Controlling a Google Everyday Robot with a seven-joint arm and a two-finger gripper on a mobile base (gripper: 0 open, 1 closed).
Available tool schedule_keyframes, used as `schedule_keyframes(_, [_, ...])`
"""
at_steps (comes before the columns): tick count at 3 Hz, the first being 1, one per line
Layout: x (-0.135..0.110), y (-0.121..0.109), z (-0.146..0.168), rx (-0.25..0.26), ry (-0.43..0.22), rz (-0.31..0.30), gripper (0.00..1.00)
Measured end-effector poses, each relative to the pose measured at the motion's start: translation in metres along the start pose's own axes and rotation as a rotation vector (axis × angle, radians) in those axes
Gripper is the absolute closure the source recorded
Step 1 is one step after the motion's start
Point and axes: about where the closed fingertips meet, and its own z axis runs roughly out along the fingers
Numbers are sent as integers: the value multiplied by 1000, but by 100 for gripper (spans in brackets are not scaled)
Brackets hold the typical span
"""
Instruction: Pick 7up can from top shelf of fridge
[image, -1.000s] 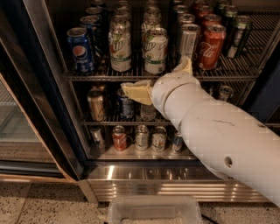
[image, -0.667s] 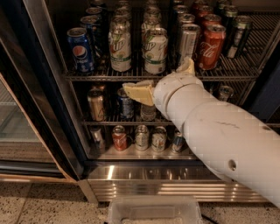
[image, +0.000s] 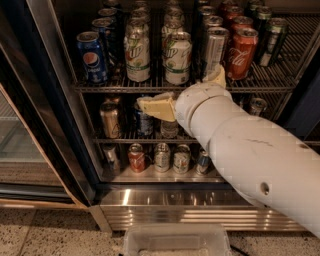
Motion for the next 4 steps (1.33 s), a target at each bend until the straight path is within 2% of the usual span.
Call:
schedule_keyframes(2, [0,0,0,0,0,0,40])
schedule_keyframes(3, [0,0,0,0,0,0,48])
schedule_keyframes(4, [2,6,4,-1,3,7,47])
